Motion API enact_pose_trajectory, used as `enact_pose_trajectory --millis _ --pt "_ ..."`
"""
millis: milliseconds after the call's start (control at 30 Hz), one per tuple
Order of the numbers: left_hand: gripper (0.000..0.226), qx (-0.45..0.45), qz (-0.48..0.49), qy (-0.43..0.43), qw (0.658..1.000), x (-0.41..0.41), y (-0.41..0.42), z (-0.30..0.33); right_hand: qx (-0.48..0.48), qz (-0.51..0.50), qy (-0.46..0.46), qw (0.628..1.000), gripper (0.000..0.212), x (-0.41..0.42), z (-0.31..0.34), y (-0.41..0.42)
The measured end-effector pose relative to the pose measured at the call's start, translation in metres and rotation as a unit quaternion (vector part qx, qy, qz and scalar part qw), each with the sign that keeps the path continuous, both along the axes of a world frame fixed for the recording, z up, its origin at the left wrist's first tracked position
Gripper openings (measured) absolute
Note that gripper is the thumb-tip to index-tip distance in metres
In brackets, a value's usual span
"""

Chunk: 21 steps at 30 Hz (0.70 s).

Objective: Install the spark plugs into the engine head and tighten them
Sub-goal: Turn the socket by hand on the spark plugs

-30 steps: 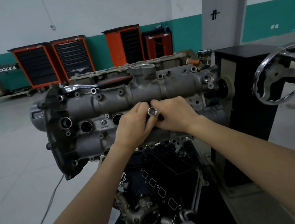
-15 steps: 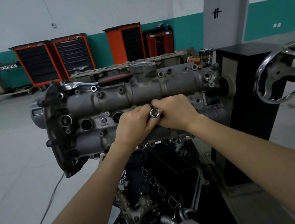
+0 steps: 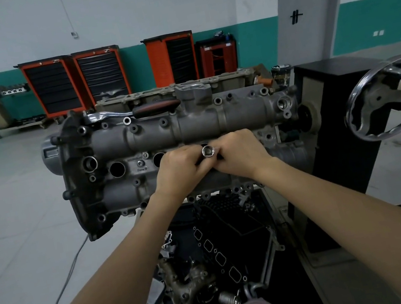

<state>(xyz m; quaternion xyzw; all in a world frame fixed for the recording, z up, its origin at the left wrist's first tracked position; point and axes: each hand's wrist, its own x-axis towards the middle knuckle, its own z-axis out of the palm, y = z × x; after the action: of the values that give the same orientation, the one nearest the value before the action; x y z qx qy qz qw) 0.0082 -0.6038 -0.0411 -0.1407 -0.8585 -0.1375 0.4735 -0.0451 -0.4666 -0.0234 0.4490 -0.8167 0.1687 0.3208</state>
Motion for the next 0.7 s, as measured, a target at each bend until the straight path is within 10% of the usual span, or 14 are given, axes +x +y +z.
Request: enact_pose_trajectory --millis 700 --pt "0.039 -0.003 -0.010 0.006 1.000 0.0013 0.0005 0.0003 0.035 -0.017 -0.011 0.999 0.019 -0.0079 -0.0025 -0.0015"
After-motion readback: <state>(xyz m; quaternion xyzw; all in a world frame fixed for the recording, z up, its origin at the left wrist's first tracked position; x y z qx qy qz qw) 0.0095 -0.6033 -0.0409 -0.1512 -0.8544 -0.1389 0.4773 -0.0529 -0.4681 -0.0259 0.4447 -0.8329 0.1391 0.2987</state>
